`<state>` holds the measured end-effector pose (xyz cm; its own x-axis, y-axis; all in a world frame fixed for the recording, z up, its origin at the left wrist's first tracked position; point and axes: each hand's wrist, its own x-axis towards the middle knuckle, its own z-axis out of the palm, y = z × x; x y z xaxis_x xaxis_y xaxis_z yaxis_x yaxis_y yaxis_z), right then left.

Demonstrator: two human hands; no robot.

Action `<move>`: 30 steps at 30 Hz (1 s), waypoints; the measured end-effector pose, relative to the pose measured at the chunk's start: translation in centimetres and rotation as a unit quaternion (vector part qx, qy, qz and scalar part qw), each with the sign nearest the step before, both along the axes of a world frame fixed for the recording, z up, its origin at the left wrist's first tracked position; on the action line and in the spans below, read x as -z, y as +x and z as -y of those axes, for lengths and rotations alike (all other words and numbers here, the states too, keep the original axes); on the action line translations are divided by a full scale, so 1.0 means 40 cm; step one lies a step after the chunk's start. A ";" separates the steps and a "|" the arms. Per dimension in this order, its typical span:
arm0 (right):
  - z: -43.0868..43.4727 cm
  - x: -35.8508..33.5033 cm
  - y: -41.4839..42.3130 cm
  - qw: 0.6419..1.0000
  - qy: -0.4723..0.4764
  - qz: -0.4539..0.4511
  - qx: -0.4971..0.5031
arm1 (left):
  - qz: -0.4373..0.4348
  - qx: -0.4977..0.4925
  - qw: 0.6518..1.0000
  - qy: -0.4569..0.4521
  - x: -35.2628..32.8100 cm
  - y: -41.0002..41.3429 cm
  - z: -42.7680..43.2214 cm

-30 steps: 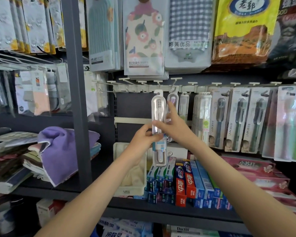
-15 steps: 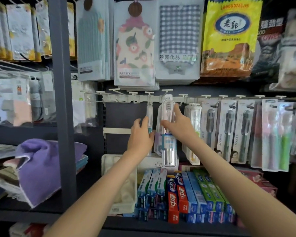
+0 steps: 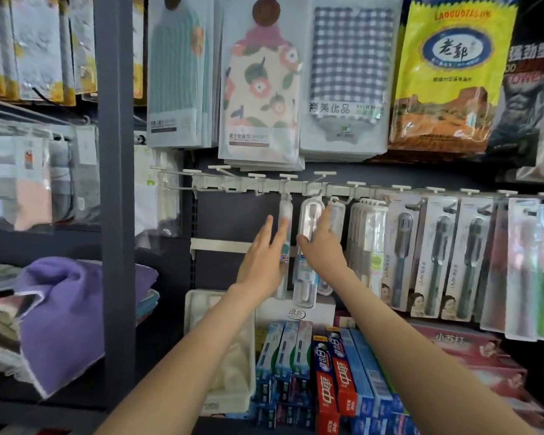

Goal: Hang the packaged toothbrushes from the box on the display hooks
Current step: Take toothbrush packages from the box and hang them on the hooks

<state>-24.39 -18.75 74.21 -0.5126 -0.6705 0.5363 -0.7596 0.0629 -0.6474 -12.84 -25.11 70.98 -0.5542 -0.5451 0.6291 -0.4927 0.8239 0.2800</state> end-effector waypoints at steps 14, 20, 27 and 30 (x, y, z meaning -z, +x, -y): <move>-0.222 0.320 0.081 0.996 0.047 -0.068 -0.019 | -0.072 0.027 0.995 0.064 0.280 0.056 -0.189; -0.464 0.627 0.136 0.987 0.098 -0.028 -0.123 | -0.050 0.041 0.993 0.094 0.594 0.126 -0.426; -0.657 1.093 0.122 0.940 0.278 0.087 -0.179 | 0.094 -0.030 0.945 0.313 1.064 0.170 -0.671; -0.735 1.306 0.114 0.892 0.388 0.143 -0.180 | 0.207 -0.075 0.870 0.441 1.275 0.212 -0.739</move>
<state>-19.84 10.65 21.96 -0.2297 -0.9321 -0.2800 -0.6312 0.3617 -0.6861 -4.37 4.46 19.97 -0.5156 -0.8001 -0.3067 -0.7846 0.2971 0.5442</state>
